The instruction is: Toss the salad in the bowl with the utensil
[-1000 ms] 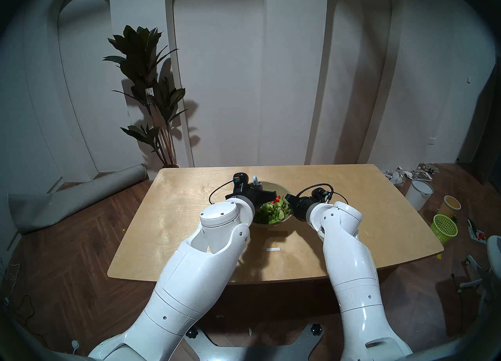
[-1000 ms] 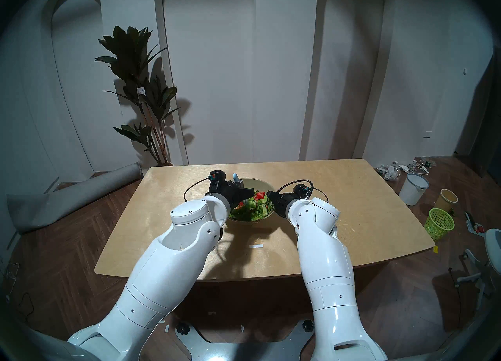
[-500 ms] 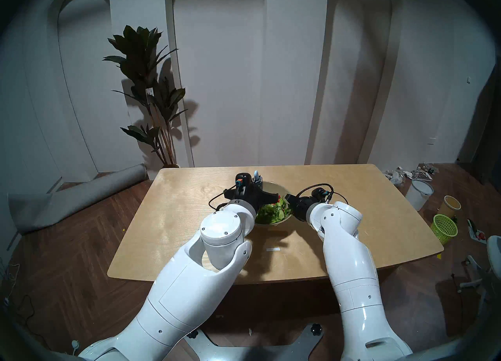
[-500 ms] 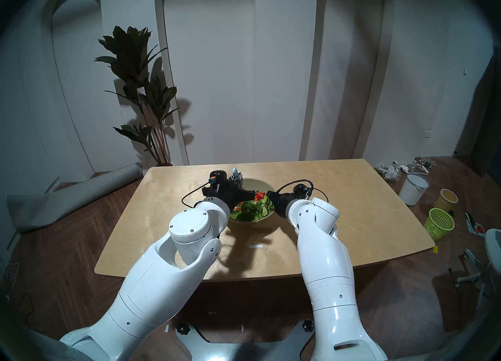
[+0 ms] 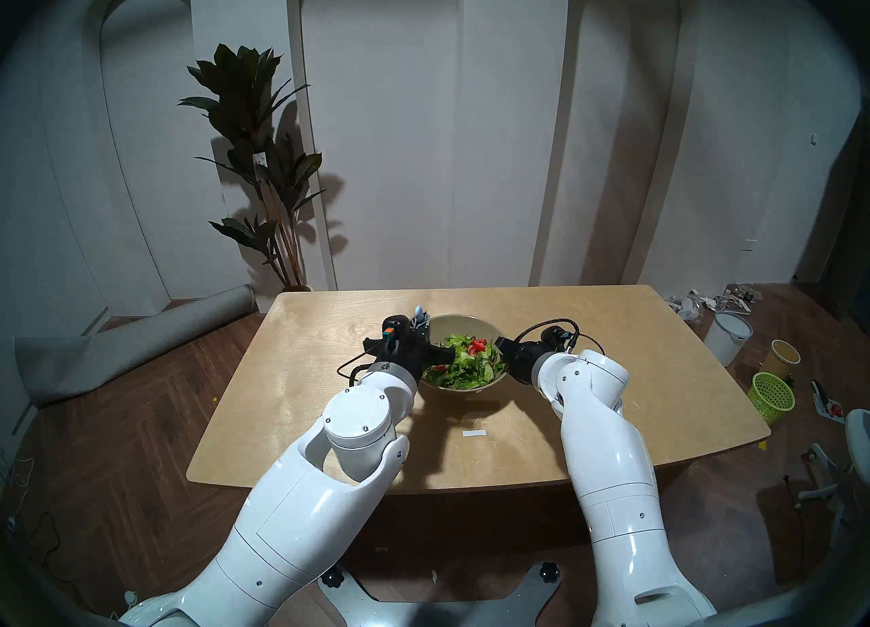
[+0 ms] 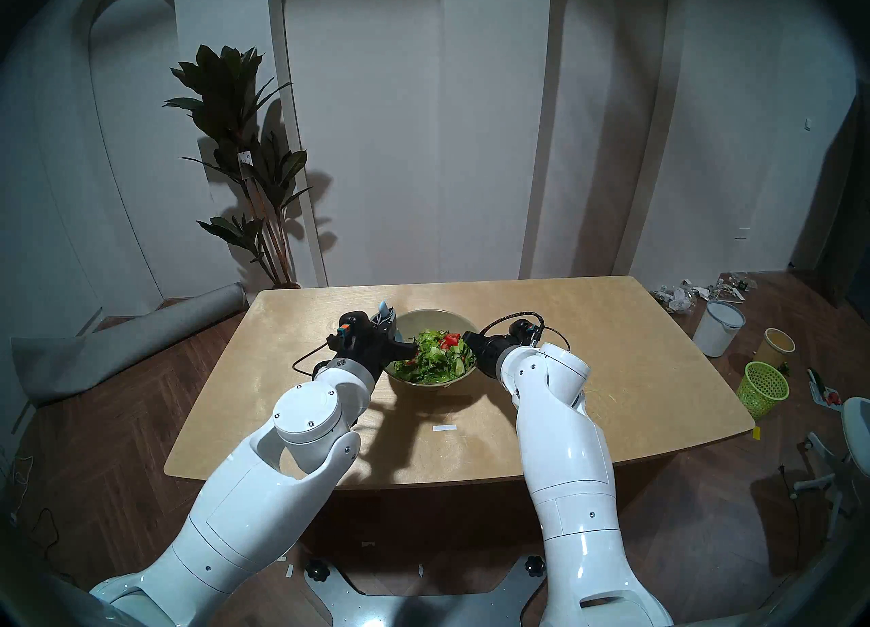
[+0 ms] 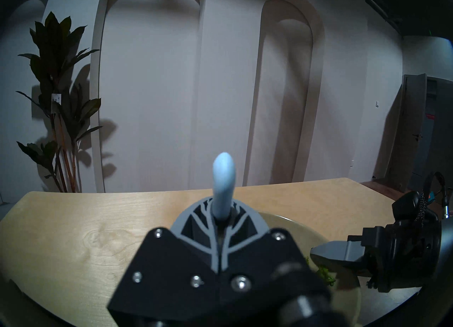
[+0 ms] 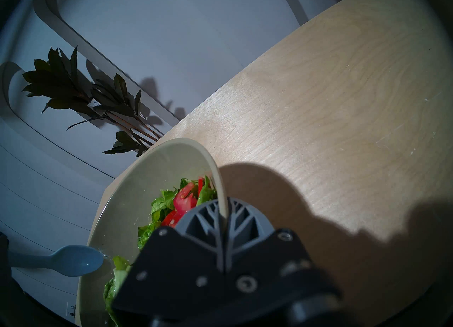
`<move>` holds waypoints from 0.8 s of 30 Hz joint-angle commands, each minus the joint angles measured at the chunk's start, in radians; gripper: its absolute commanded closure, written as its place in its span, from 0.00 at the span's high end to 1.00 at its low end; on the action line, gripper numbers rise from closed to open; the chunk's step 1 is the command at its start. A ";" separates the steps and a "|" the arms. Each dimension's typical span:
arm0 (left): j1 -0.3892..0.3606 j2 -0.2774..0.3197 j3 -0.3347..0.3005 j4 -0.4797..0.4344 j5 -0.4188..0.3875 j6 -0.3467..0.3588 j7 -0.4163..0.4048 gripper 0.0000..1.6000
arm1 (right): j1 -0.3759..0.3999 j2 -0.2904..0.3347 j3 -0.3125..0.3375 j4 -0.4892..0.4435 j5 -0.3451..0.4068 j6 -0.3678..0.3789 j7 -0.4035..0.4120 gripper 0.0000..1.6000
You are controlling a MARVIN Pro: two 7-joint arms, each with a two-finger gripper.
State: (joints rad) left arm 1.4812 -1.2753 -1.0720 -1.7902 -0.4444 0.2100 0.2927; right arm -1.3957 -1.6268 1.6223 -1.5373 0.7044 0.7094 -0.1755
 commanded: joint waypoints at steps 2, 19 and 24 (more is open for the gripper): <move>-0.021 0.002 -0.026 -0.012 -0.044 0.028 -0.024 0.00 | 0.005 0.000 0.002 -0.018 0.001 -0.002 0.001 0.00; -0.013 -0.004 -0.020 -0.025 -0.045 0.043 -0.002 0.00 | 0.001 0.004 -0.002 -0.013 -0.002 -0.023 0.016 0.09; -0.018 -0.008 -0.018 -0.019 -0.042 0.042 0.004 0.00 | 0.000 0.006 -0.003 -0.011 -0.002 -0.030 0.024 0.98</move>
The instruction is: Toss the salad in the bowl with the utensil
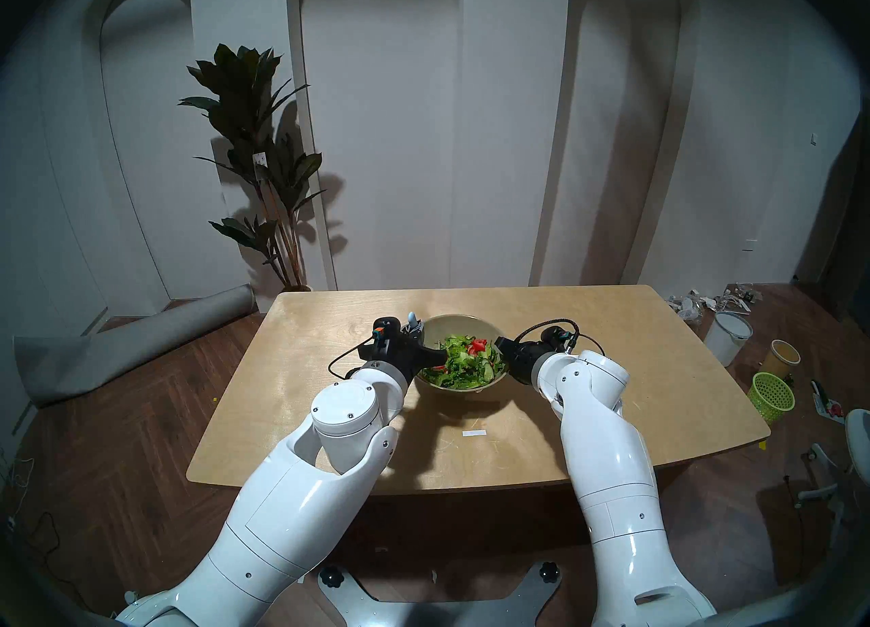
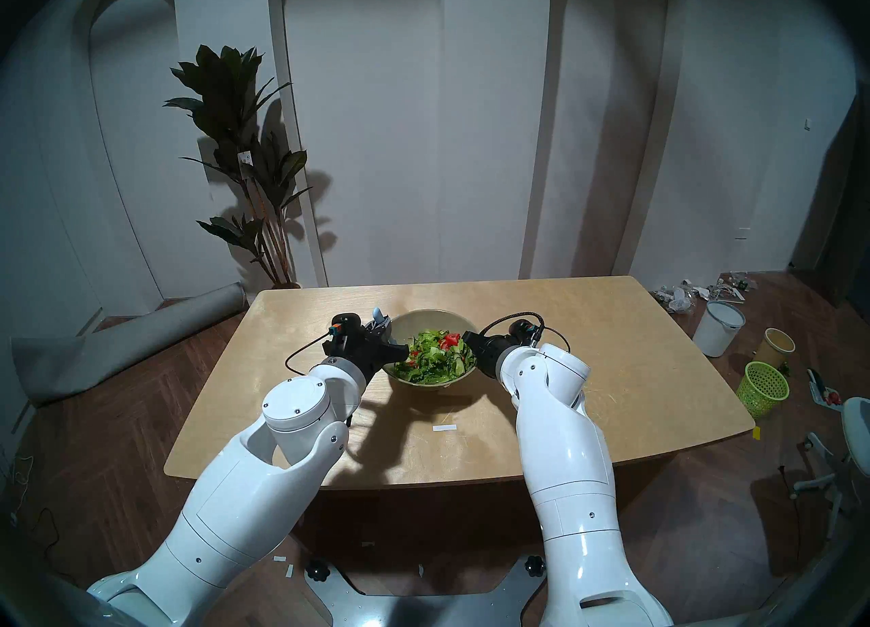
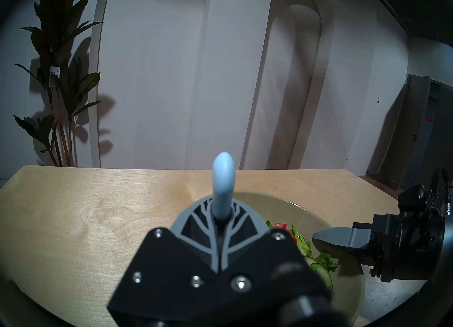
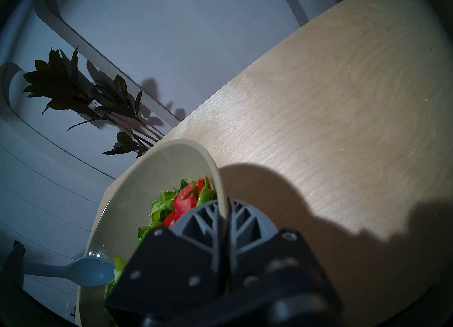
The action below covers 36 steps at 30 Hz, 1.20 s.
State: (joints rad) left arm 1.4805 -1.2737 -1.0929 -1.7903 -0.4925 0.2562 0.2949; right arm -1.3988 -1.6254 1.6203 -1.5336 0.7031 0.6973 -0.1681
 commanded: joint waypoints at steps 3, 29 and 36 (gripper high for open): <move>-0.023 -0.013 0.004 -0.013 0.006 -0.003 0.004 0.00 | 0.003 0.004 -0.002 -0.015 -0.003 -0.018 0.012 1.00; -0.033 -0.035 -0.049 -0.066 -0.077 0.080 0.004 0.00 | -0.026 0.000 -0.021 0.036 -0.034 -0.230 0.120 1.00; -0.040 -0.042 -0.071 -0.047 -0.099 0.094 0.003 0.00 | 0.078 0.040 0.056 -0.059 -0.030 -0.269 0.110 1.00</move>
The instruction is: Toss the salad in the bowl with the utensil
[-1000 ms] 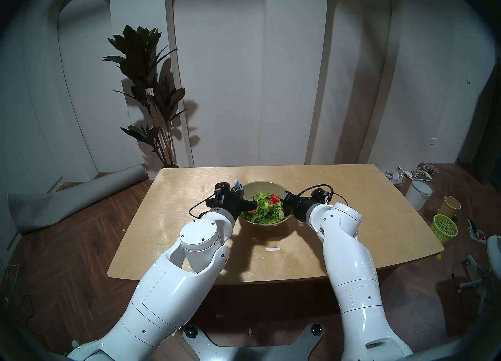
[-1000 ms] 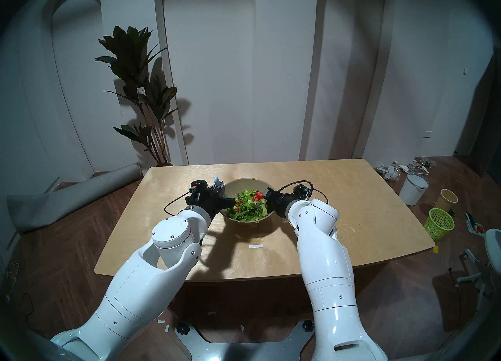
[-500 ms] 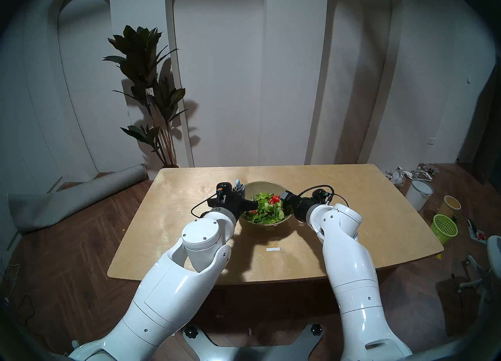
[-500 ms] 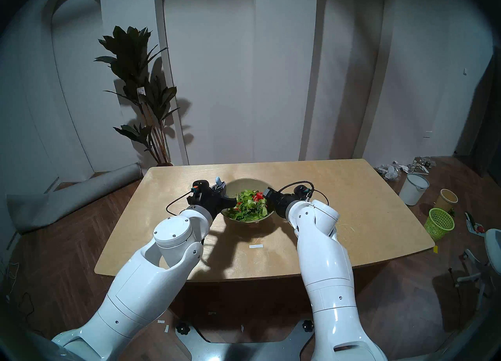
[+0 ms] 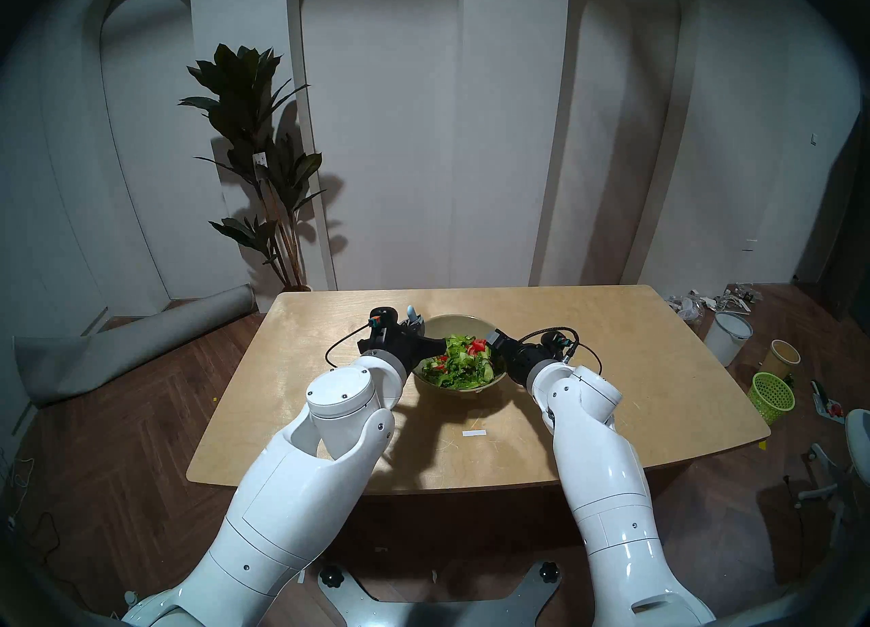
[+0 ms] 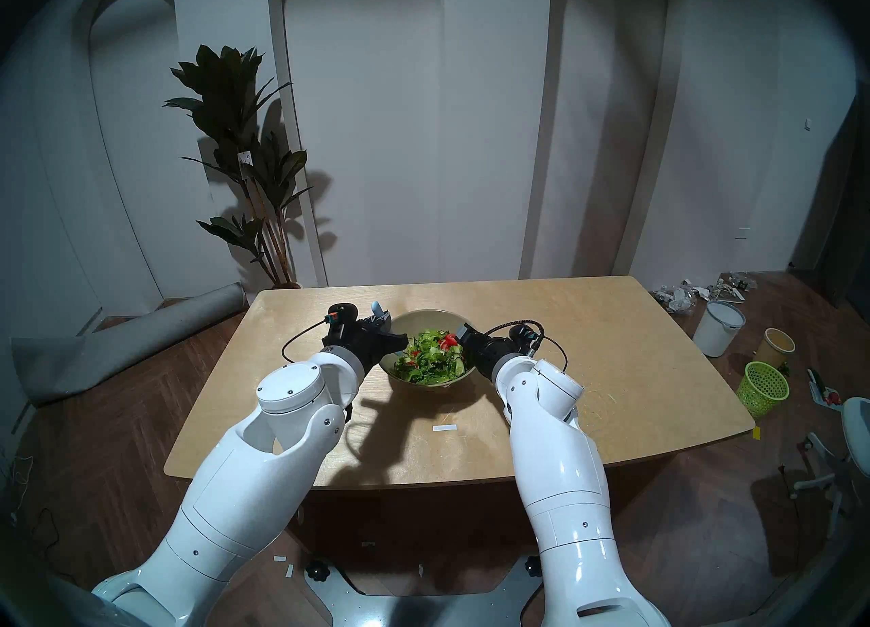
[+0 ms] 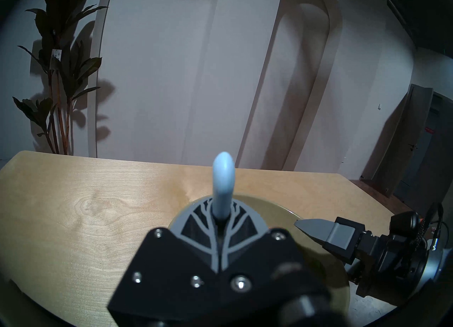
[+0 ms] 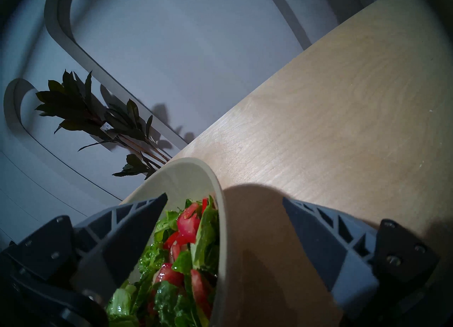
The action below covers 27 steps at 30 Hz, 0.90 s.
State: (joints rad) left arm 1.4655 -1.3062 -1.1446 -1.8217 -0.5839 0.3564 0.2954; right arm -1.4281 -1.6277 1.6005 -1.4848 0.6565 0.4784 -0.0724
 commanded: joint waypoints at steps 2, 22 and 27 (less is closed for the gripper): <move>-0.030 -0.012 -0.028 -0.015 -0.016 -0.002 0.003 0.00 | 0.105 0.070 0.109 -0.117 0.013 -0.065 0.011 1.00; -0.058 -0.072 -0.093 0.049 -0.119 0.029 0.030 0.00 | -0.048 0.303 0.416 -0.141 0.037 -0.116 0.038 1.00; -0.068 -0.092 -0.103 0.062 -0.146 0.038 0.047 0.00 | -0.060 0.327 0.423 -0.183 0.038 -0.136 0.115 1.00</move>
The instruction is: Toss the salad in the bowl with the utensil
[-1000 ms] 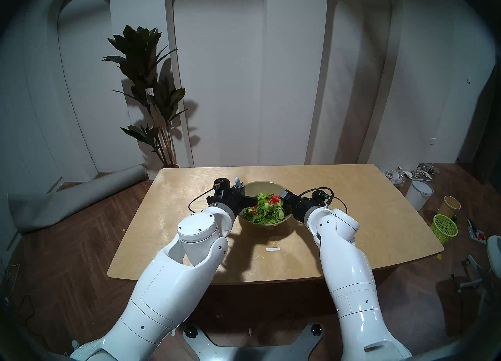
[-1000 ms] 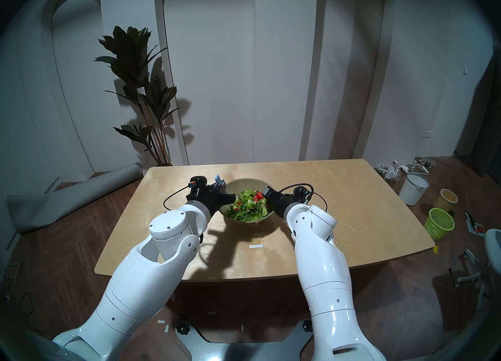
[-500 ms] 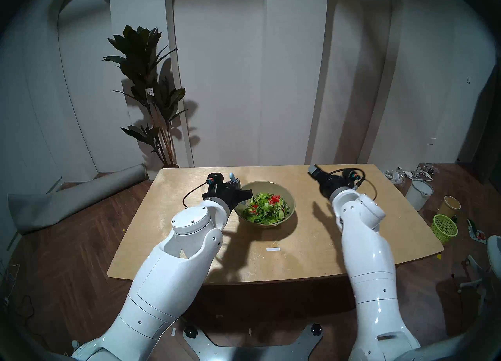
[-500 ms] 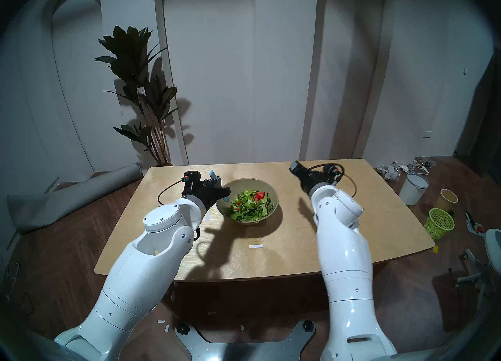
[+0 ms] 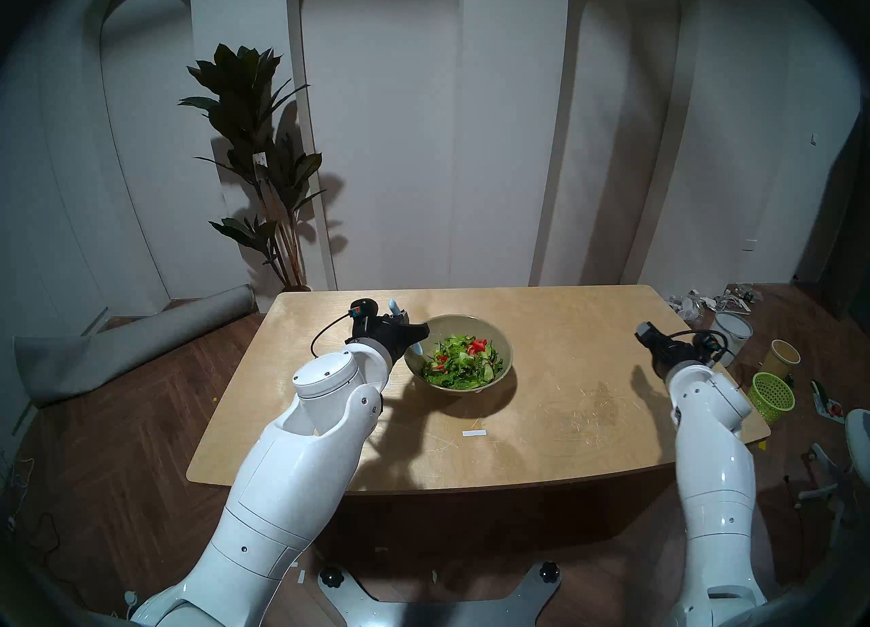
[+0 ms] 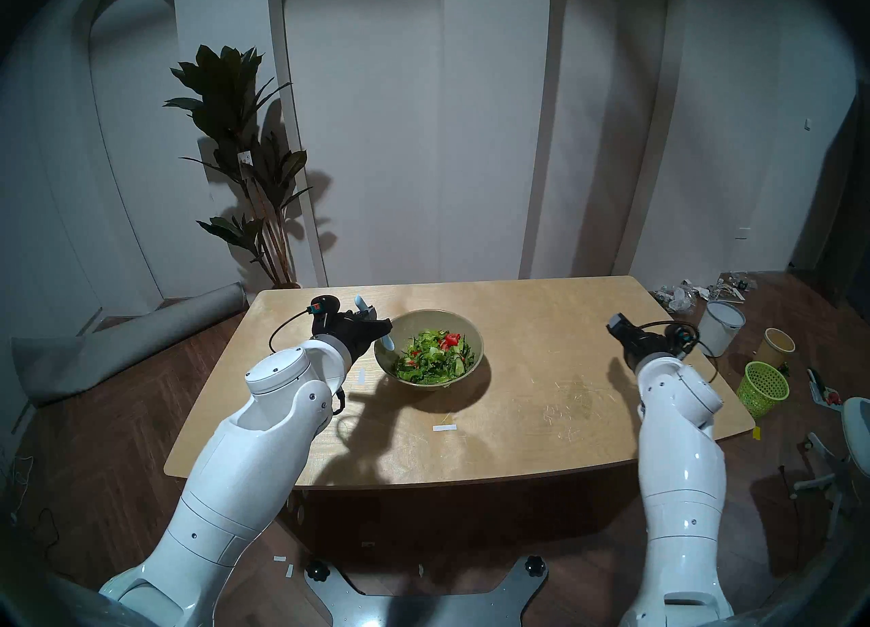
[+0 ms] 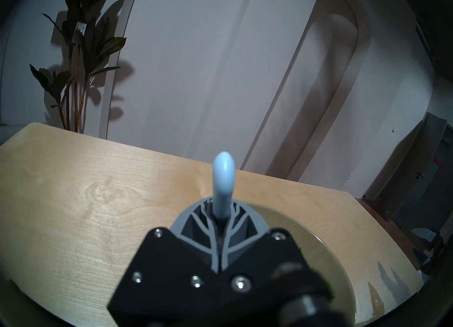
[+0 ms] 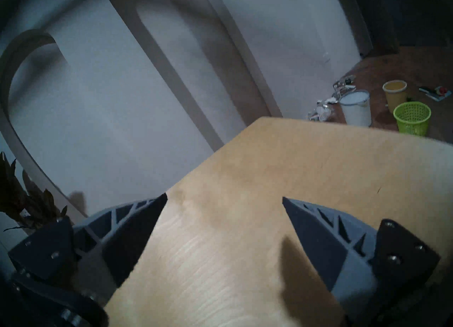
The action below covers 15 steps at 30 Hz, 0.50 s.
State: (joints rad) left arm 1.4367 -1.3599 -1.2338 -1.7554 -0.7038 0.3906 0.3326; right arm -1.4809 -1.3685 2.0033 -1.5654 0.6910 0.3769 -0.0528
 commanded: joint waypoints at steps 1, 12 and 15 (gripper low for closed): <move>-0.039 -0.039 -0.015 -0.005 -0.027 0.003 0.011 0.00 | 0.002 0.071 0.015 -0.108 0.002 -0.038 0.102 1.00; -0.050 -0.068 -0.029 0.016 -0.064 0.029 0.060 0.00 | -0.025 0.086 -0.029 -0.240 0.016 0.000 0.209 1.00; -0.048 -0.068 -0.020 0.023 -0.049 0.015 0.074 0.00 | -0.033 0.084 -0.046 -0.291 0.018 0.019 0.208 1.00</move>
State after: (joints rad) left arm 1.4176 -1.4078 -1.2599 -1.7298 -0.7672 0.4246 0.3921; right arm -1.5099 -1.3010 1.9857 -1.7473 0.7059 0.3691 0.1251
